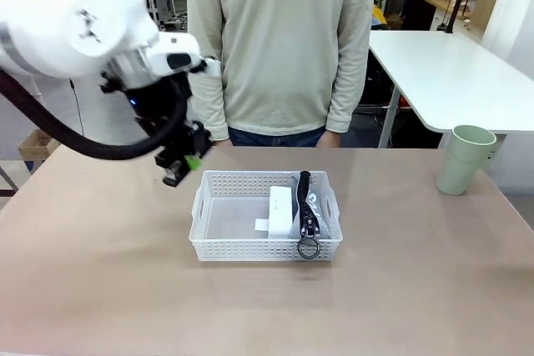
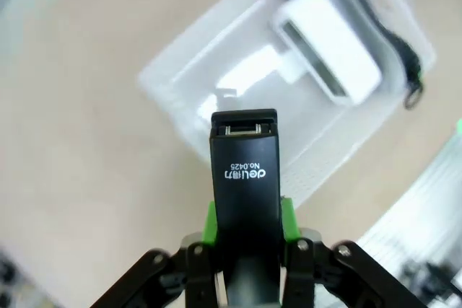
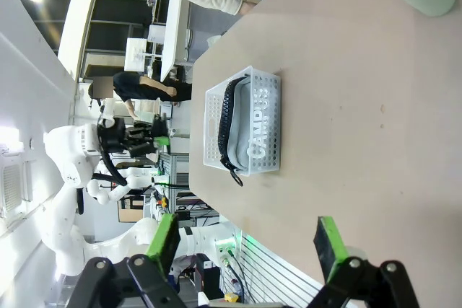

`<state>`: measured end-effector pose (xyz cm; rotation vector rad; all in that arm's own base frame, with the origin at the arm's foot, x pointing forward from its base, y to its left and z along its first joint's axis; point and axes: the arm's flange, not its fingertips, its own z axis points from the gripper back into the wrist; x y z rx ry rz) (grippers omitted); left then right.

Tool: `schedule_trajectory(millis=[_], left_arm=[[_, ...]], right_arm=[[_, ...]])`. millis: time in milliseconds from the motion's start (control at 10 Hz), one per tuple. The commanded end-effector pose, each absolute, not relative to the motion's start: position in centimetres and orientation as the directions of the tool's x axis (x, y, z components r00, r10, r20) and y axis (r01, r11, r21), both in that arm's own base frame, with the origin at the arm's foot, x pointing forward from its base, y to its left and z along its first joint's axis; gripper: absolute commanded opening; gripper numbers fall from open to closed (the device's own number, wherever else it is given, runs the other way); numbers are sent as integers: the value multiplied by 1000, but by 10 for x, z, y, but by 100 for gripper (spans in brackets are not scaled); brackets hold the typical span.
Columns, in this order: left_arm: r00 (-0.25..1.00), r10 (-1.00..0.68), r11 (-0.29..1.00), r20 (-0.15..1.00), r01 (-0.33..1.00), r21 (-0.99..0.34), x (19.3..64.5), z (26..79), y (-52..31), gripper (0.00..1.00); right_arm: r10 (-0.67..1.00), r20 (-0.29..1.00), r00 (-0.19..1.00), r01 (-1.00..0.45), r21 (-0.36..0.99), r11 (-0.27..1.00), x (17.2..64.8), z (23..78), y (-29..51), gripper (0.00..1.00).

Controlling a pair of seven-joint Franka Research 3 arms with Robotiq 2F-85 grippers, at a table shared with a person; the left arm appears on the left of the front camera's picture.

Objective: Efficiently arrange items inside the basket to fit them all.
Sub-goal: Pick up the Stapler and place it inside the Organizing basket.

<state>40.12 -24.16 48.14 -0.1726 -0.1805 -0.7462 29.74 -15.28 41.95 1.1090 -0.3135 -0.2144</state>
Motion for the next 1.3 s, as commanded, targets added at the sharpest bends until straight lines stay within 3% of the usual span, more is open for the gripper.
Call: schedule_trajectory(millis=[0,500,700,800,1200], left_arm=[[387,-896,375,215,922,-96,403,463,-265,37],[437,-889,443,139,897,14,399,401,-330,37],[553,-829,558,77,827,71,400,395,-334,37],[420,-897,425,135,905,5,397,395,-331,37],[449,-885,458,125,887,60,407,388,-327,37]], right_arm=[[-323,157,933,-6,907,422,298,421,-153,100],[-323,157,933,-6,907,422,298,421,-153,100],[-323,157,933,-6,907,422,298,421,-153,100],[-323,157,933,-6,907,422,298,421,-153,100],[-323,157,933,-6,907,422,298,421,-153,100]])
